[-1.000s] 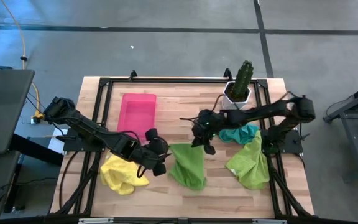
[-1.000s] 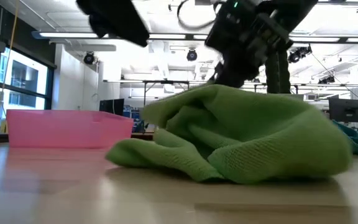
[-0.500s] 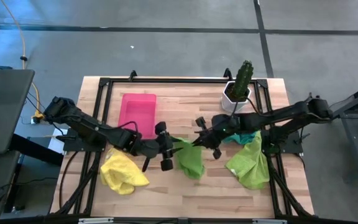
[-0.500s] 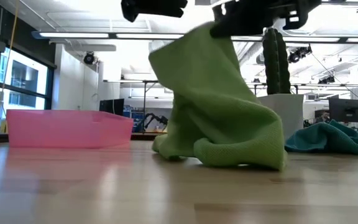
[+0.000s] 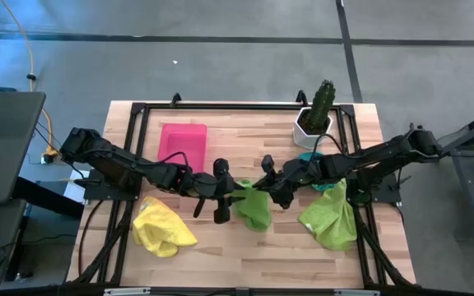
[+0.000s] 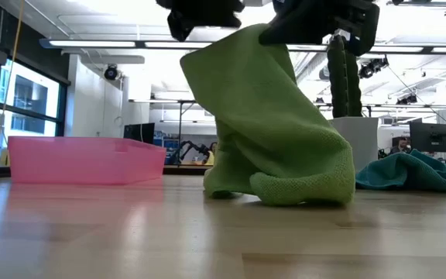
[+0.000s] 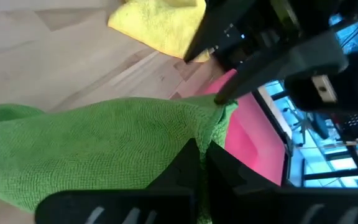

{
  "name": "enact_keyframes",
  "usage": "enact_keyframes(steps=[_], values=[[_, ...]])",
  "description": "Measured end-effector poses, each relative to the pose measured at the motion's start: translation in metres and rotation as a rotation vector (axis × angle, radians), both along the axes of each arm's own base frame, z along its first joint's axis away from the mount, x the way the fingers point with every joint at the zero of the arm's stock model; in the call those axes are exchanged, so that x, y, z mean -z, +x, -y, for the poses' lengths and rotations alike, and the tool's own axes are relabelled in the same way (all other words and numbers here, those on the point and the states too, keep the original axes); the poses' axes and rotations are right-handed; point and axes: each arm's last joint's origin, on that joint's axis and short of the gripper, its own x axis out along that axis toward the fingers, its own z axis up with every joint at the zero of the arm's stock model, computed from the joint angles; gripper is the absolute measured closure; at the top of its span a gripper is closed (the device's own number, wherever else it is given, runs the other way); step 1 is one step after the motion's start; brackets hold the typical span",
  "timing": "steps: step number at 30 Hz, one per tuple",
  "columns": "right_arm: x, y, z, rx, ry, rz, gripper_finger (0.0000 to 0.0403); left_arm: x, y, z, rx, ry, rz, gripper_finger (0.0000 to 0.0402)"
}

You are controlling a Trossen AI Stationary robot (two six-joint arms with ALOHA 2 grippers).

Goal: Roll microfiber towels into tight, uniform cylinder then place into a basket
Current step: Roll the green microfiber cloth

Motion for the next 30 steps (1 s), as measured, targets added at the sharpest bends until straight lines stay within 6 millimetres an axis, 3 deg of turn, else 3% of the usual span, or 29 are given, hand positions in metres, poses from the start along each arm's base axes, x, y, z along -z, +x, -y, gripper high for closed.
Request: enact_keyframes(steps=[13, 30], values=[[0.000, 0.000, 0.000, -0.025, -0.051, -0.002, 0.0403, 0.022, 0.014, 0.001, -0.005, 0.087, -0.044, 0.0273], [0.002, -0.001, 0.001, -0.019, -0.103, -0.014, 0.0403, 0.011, 0.020, 0.008, 0.078, 0.245, 0.065, 0.0273]])
